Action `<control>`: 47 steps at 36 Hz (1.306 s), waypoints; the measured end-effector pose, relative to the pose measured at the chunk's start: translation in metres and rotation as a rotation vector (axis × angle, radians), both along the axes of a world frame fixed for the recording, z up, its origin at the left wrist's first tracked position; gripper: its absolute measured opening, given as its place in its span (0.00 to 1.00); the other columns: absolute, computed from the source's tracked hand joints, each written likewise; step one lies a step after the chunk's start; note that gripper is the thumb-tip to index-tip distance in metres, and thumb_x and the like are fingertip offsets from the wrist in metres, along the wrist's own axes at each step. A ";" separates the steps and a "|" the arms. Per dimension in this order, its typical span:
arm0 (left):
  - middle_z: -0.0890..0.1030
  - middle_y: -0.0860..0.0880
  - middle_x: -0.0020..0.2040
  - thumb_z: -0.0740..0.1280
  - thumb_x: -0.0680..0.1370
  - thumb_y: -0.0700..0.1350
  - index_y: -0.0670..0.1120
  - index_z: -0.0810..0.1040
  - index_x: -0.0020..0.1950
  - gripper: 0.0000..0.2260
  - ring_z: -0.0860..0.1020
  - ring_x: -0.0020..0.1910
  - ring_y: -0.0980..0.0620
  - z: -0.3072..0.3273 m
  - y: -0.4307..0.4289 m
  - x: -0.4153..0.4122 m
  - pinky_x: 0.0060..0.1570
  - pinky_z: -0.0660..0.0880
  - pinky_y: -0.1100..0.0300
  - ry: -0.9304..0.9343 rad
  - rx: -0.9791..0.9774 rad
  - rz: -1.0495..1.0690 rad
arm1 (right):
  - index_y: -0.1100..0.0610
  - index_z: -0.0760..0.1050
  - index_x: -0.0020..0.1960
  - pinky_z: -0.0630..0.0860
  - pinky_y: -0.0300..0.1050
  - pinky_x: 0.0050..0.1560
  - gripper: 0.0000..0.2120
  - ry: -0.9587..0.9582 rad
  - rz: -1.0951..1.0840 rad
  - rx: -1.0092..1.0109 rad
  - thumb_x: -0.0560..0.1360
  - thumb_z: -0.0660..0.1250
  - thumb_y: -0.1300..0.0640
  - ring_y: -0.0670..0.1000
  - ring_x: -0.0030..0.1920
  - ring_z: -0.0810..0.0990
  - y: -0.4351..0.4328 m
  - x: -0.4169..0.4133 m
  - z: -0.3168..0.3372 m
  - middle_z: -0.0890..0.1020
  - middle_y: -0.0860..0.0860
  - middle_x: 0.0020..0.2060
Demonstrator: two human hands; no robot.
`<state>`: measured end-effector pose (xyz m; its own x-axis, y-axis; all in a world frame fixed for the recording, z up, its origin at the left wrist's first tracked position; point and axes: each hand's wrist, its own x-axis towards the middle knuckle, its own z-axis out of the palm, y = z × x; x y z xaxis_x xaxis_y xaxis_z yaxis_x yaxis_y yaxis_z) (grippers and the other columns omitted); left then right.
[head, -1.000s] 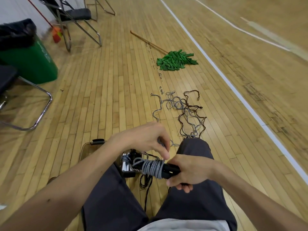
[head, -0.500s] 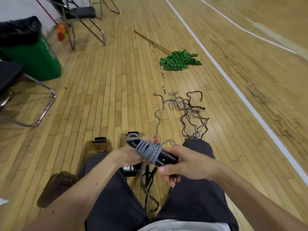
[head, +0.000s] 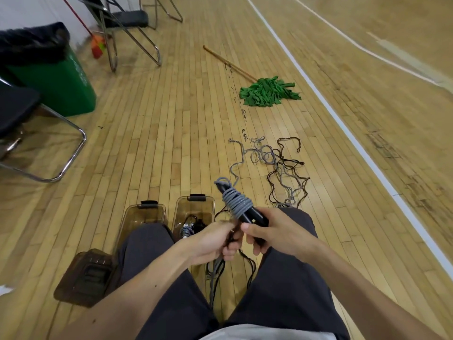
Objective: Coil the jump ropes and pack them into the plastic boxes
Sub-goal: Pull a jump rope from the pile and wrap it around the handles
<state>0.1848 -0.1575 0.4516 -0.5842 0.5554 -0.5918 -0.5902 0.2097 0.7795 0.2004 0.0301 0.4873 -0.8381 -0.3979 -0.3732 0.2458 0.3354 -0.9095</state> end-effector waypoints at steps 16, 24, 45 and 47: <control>0.65 0.52 0.31 0.54 0.85 0.54 0.49 0.72 0.42 0.16 0.63 0.27 0.54 0.014 0.016 0.005 0.34 0.62 0.55 0.465 -0.449 -0.374 | 0.58 0.76 0.47 0.76 0.43 0.35 0.07 0.009 -0.096 0.206 0.80 0.68 0.55 0.50 0.30 0.78 0.023 -0.007 -0.033 0.80 0.49 0.31; 0.72 0.52 0.33 0.62 0.83 0.52 0.41 0.77 0.48 0.15 0.69 0.31 0.52 0.045 0.011 -0.011 0.33 0.65 0.57 0.724 -0.668 -0.596 | 0.63 0.76 0.50 0.77 0.42 0.33 0.10 -0.129 -0.082 0.135 0.81 0.69 0.55 0.50 0.30 0.78 0.031 -0.008 -0.030 0.81 0.52 0.33; 0.85 0.51 0.42 0.69 0.79 0.53 0.48 0.86 0.51 0.11 0.79 0.39 0.54 0.098 0.032 -0.043 0.41 0.77 0.56 0.950 -0.500 -0.871 | 0.60 0.74 0.44 0.72 0.43 0.34 0.09 -0.379 0.340 -0.052 0.80 0.70 0.57 0.50 0.29 0.74 0.020 0.014 0.002 0.77 0.54 0.33; 0.83 0.52 0.37 0.69 0.79 0.52 0.47 0.86 0.51 0.11 0.74 0.32 0.57 0.098 0.032 -0.044 0.32 0.70 0.66 0.914 -0.449 -0.886 | 0.62 0.73 0.47 0.72 0.43 0.34 0.09 -0.368 0.393 -0.045 0.79 0.70 0.57 0.50 0.30 0.73 0.019 0.016 0.006 0.76 0.54 0.33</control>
<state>0.1407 -0.1251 0.5493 -0.4124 0.8110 -0.4150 0.5649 0.5851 0.5819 0.2164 0.0488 0.4932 -0.4397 -0.6774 -0.5897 0.4152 0.4288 -0.8023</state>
